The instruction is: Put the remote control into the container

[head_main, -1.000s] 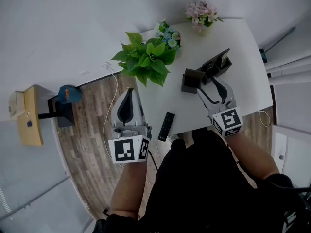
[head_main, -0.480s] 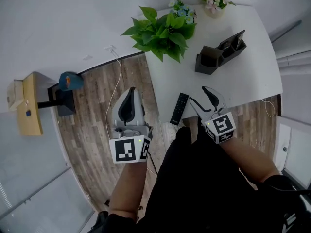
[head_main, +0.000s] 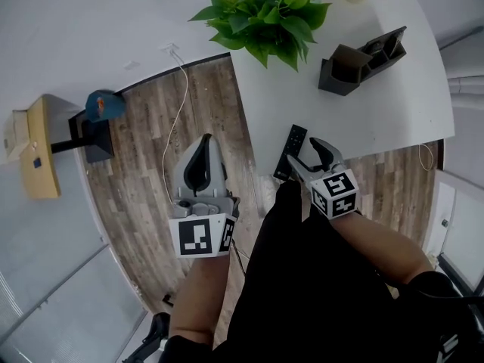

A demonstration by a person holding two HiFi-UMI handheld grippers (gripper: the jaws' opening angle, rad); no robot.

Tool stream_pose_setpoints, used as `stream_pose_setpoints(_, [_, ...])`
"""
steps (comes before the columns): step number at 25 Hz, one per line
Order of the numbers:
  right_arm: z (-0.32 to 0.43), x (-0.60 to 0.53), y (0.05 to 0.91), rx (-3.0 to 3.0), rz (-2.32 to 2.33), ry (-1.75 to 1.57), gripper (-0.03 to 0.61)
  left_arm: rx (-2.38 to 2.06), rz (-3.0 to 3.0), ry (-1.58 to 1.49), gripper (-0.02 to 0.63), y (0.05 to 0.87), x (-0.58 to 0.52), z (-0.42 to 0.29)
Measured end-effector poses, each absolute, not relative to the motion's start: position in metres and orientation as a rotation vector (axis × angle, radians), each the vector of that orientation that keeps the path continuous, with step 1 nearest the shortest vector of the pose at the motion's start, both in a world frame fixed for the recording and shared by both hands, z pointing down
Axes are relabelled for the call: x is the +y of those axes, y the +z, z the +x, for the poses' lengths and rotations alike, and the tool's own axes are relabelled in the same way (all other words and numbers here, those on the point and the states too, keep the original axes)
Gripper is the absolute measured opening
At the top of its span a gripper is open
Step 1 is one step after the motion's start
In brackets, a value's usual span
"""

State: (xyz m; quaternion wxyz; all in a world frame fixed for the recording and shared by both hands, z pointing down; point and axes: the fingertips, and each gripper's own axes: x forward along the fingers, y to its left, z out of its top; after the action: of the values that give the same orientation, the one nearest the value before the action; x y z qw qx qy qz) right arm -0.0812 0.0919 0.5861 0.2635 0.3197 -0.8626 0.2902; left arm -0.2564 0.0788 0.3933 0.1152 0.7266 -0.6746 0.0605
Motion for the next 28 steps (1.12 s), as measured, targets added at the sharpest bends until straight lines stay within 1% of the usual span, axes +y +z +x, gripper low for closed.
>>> stream_pose_setpoints(3, [-0.083, 0.092, 0.600, -2.270, 0.895, 0.873, 0.326, -1.983, 2.107, 0.175, 0.000, 0.400, 0.083, -0.263])
stream_pose_setpoints(10, [-0.101, 0.086, 0.617, -2.217, 0.870, 0.846, 0.331, -2.022, 2.037, 0.173, 0.000, 0.411, 0.094, -0.286])
stream_pose_setpoints(14, [-0.105, 0.081, 0.622, -2.183, 0.870, 0.727, 0.309, -2.048, 2.003, 0.170, 0.000, 0.413, 0.098, -0.299])
stream_pose_setpoints(23, [-0.119, 0.074, 0.629, -2.157, 0.784, 0.503, 0.306, -2.078, 1.952, 0.139, 0.000, 0.417, 0.103, -0.314])
stream_pose_setpoints(26, [-0.124, 0.074, 0.628, -2.164, 0.742, 0.442, 0.295, -2.087, 1.939, 0.136, 0.000, 0.418, 0.106, -0.317])
stream_pose_setpoints(28, [-0.129, 0.075, 0.628, -2.181, 0.691, 0.411, 0.273, -2.088, 1.934, 0.137, 0.000, 0.418, 0.107, -0.318])
